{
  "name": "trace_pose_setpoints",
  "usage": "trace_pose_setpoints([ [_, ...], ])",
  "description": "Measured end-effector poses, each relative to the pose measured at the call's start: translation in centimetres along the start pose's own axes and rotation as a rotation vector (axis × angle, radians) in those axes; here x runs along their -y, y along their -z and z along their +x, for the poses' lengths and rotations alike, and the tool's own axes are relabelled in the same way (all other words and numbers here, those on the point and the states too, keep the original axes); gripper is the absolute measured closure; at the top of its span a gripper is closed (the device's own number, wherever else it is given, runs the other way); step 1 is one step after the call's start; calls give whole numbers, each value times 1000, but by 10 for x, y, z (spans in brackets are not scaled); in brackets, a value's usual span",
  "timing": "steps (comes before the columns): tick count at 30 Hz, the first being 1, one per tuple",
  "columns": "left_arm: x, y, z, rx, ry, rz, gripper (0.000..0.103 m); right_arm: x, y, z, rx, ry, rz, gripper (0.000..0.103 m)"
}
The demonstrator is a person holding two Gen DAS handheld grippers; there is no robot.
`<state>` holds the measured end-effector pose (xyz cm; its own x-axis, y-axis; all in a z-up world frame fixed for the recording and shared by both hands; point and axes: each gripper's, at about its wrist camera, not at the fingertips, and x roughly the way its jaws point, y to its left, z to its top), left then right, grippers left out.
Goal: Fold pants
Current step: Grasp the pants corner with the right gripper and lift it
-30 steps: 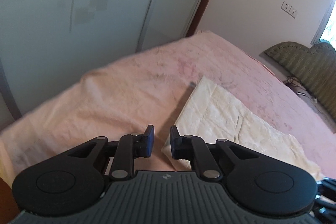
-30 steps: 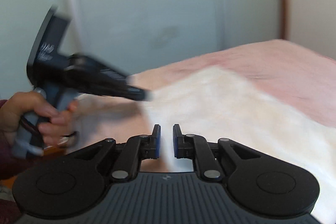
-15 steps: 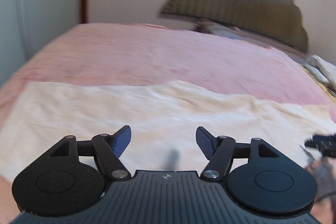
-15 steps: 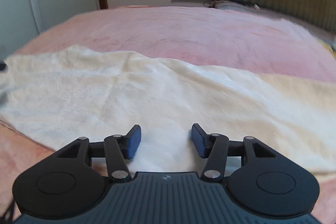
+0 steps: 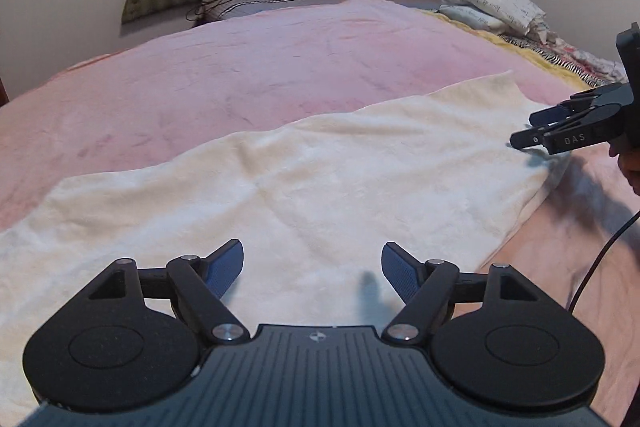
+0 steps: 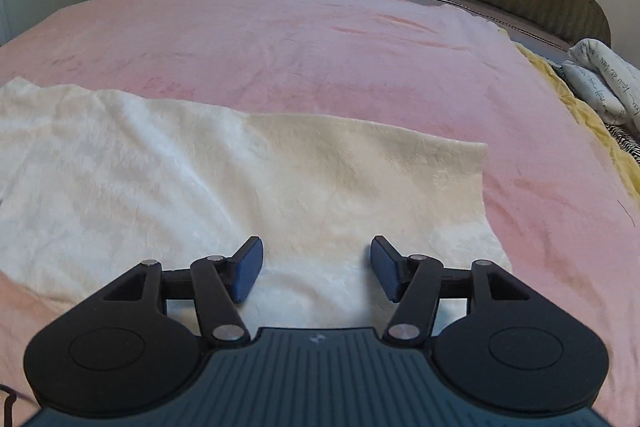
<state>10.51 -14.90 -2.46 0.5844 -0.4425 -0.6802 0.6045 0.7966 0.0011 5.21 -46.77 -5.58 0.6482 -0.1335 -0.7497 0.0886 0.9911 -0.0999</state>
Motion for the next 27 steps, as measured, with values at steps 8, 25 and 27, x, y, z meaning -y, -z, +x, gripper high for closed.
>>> trace_pose_setpoints([
  [8, 34, -17, 29, -27, 22, 43, 23, 24, -52, 54, 32, -34, 106, 43],
  [25, 45, -7, 26, 37, 72, 62, 19, 49, 40, -48, 237, 219, 344, 26],
  [27, 44, -6, 29, 26, 88, 45, 19, 68, 66, -72, 315, -5, 613, 25],
])
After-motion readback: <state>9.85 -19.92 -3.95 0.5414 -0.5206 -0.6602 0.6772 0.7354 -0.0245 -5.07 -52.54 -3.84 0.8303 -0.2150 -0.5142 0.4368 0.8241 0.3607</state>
